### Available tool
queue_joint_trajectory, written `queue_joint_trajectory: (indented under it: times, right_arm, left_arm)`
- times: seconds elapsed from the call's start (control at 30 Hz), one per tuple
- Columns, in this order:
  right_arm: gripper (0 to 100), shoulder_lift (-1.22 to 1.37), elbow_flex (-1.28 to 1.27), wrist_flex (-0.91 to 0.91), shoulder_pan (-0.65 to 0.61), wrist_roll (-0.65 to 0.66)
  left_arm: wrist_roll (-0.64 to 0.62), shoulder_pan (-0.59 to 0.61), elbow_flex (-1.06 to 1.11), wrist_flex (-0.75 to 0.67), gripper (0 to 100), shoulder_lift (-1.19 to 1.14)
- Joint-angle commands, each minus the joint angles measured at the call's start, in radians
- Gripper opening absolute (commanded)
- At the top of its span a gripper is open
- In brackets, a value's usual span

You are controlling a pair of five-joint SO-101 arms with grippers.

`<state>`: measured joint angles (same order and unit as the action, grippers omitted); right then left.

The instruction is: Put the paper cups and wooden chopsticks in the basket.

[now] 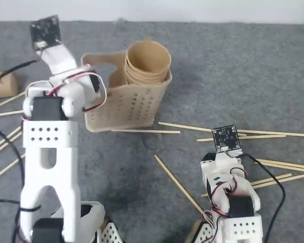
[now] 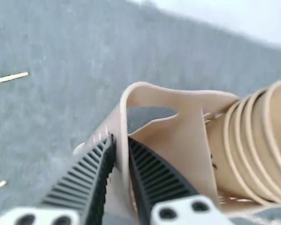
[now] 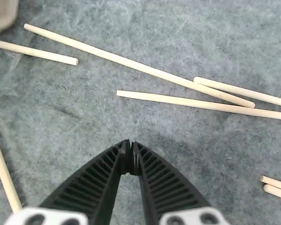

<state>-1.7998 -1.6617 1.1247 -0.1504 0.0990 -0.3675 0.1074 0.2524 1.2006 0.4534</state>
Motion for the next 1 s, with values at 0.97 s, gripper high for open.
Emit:
queue_joint_trajectory:
  times: [0.97]
  right_arm:
    - [0.9,-0.016,-0.003,0.008,-0.007,0.017]
  left_arm:
    - [0.129,0.066,0.314,-0.356,1,0.003]
